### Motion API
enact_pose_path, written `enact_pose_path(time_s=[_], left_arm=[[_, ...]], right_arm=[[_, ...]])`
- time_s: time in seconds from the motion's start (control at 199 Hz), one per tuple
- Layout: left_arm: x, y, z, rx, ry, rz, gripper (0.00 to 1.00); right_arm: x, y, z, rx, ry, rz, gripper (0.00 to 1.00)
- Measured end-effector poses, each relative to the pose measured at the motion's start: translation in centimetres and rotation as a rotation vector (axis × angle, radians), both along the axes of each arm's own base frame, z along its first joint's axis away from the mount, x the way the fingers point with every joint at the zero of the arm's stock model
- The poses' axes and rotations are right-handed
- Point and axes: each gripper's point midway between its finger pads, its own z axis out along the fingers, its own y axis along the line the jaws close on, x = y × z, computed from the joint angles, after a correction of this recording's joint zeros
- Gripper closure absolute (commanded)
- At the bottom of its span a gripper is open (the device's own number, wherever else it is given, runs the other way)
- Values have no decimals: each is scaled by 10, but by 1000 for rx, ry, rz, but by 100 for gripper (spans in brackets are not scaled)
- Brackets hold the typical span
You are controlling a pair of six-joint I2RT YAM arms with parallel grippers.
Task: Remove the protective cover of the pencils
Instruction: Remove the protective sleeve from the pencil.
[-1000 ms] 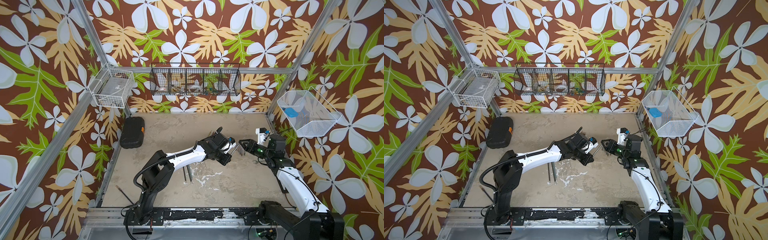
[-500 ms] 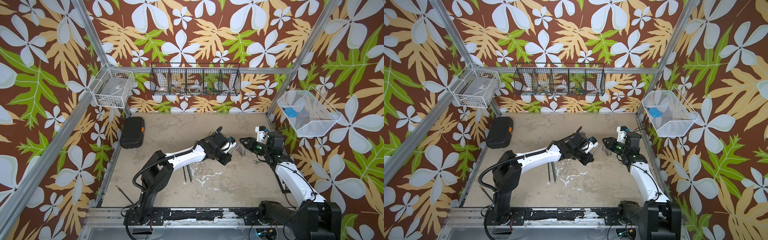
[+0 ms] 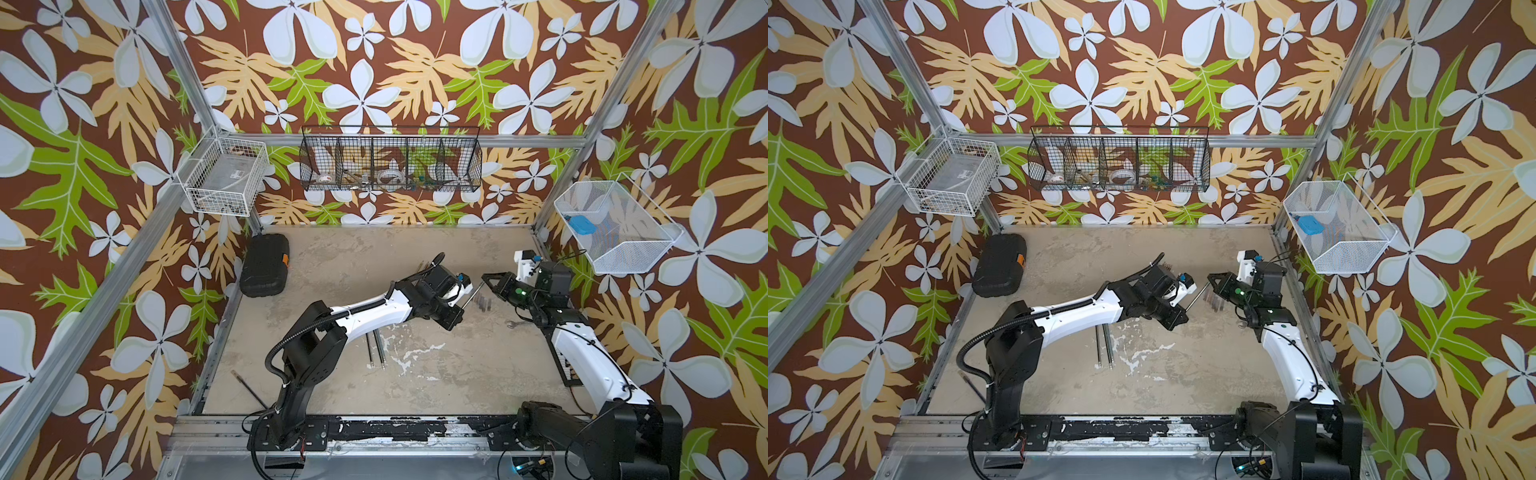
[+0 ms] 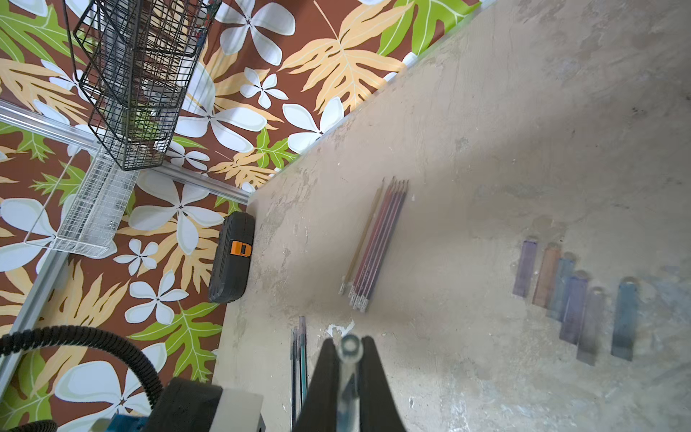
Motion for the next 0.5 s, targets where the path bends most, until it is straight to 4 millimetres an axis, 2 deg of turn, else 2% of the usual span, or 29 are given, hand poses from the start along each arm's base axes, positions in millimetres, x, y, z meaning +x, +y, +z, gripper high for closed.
enact_pose_path(time_s=[0.146,0.281,0.326,0.422,0.502], left_arm=[[1,-1,1,-5,-3,4,100],[6,-7,8,-37,-29,6,100],[7,-8,10,-46,-36,5,100],[0,-1,0,-4,0,-1,100],[-1,-1,-1,0,3,-1,100]], right_arm=[[2,-3,1,9,7,-2,100],[7,-19,-2,60,37,-13,100],[9,-27,-3,81,51,-23,100],[26,-65,0,37,16,-147,100],[31,-72,2,24,12,-168,100]])
